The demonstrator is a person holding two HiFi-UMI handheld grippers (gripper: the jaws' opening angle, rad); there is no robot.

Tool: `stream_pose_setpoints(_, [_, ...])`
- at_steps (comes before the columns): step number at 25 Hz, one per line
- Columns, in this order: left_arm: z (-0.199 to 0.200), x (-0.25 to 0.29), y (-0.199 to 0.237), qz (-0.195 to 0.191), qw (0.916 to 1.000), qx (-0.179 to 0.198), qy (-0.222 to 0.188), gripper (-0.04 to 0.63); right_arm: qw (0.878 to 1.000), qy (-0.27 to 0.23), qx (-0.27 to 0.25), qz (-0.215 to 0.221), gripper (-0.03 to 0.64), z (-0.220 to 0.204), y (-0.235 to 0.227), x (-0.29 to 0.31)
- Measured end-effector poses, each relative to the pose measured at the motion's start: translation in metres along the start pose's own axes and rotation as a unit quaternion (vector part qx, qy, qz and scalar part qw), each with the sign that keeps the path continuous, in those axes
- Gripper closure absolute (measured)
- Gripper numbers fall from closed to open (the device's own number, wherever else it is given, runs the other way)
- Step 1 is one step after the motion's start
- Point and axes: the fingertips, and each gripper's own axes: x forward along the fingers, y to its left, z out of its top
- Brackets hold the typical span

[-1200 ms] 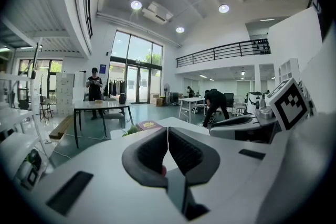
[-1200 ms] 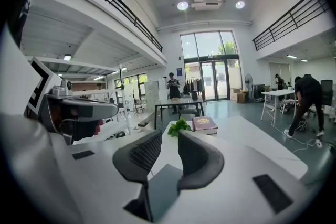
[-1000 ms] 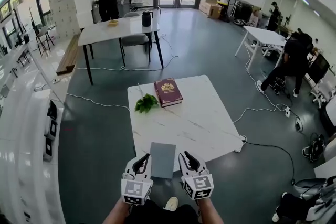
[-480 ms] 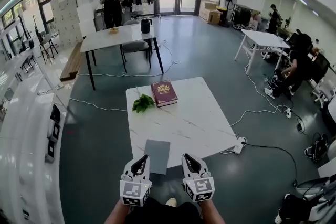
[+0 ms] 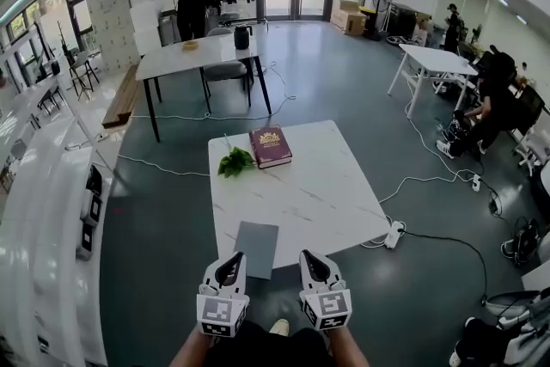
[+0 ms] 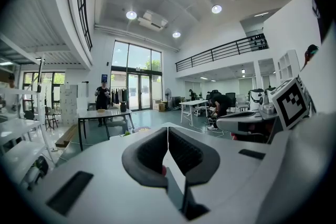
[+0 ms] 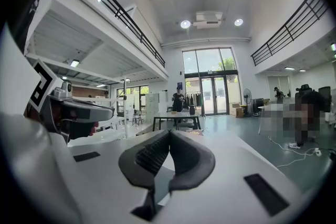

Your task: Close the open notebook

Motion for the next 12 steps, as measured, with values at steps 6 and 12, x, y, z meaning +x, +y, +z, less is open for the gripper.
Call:
stream_pose_setpoints(6, [0.0023,-0.0032,-0.0016,0.003,1.0,0.001,0.001,0.571,1.0,0.0,-0.002,0.003,0.6,0.0026,0.0006,-0.0021])
stream_pose_setpoints(12, [0.0035,-0.0049,-0.0027,0.004,1.0,0.002,-0.001,0.571,1.0,0.0,-0.003,0.002,0.6,0.0028,0.0016,-0.0039])
